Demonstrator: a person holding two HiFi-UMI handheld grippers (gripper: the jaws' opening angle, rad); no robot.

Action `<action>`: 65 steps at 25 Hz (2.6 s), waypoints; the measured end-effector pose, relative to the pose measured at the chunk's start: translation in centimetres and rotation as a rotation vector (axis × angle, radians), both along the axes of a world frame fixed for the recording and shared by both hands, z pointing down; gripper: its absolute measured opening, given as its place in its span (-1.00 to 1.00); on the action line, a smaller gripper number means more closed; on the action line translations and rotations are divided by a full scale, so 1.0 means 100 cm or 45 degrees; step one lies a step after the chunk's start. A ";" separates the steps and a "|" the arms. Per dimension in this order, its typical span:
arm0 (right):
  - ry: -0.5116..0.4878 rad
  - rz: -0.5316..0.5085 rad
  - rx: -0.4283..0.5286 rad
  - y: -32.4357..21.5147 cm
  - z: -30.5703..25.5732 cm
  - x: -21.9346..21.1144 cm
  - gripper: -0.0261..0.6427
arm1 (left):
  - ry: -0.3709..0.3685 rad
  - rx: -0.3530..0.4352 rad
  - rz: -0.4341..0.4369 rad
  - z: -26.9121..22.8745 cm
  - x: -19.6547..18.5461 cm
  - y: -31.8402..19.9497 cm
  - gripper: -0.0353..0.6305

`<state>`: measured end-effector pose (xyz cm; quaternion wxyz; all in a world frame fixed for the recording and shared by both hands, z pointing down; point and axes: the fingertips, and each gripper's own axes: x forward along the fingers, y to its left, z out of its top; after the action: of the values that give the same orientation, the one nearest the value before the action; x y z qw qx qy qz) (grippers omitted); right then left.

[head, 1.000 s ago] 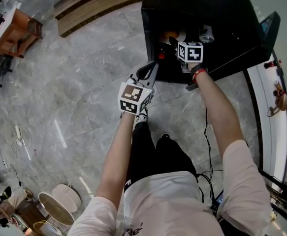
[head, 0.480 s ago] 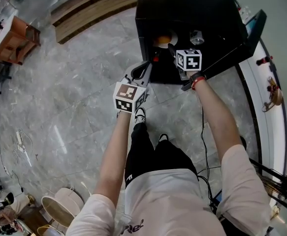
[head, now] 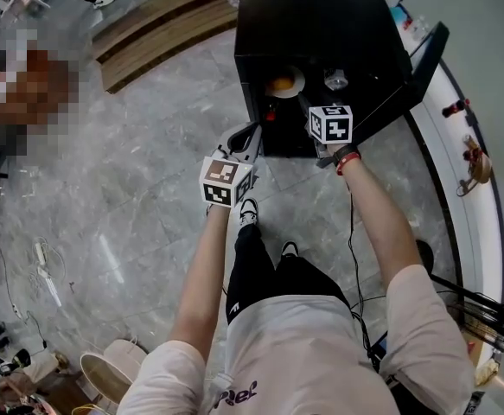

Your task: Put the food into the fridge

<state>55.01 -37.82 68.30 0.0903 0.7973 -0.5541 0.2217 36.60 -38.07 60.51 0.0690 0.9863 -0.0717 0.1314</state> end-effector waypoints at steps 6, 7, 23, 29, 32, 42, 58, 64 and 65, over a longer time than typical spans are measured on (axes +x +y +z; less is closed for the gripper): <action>-0.010 0.011 0.014 0.023 -0.022 -0.014 -0.34 | -0.004 -0.001 -0.023 -0.019 -0.011 0.001 -0.84; -0.012 0.013 0.019 0.026 -0.025 -0.015 -0.34 | -0.002 0.002 -0.027 -0.022 -0.011 0.001 -0.84; 0.000 0.048 0.086 0.101 -0.077 -0.039 -0.44 | -0.004 0.047 -0.062 -0.061 -0.033 0.031 -0.84; 0.029 0.058 0.107 0.133 -0.095 -0.053 -0.52 | 0.007 0.060 -0.084 -0.073 -0.048 0.047 -0.84; 0.041 0.070 0.121 0.147 -0.104 -0.058 -0.55 | 0.006 0.071 -0.087 -0.077 -0.054 0.055 -0.83; 0.086 0.081 0.174 0.190 -0.145 -0.074 -0.65 | 0.034 0.108 -0.102 -0.103 -0.068 0.084 -0.84; 0.134 0.110 0.251 0.250 -0.184 -0.085 -0.83 | 0.077 0.164 -0.131 -0.121 -0.077 0.121 -0.84; 0.135 0.123 0.286 0.271 -0.193 -0.104 -0.85 | 0.083 0.212 -0.165 -0.131 -0.091 0.137 -0.84; 0.134 0.129 0.294 0.274 -0.195 -0.106 -0.86 | 0.088 0.212 -0.172 -0.133 -0.093 0.138 -0.84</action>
<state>44.45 -10.42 48.81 0.0154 0.8399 -0.5293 0.1185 27.31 -24.27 47.22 -0.0019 0.9855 -0.1463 0.0858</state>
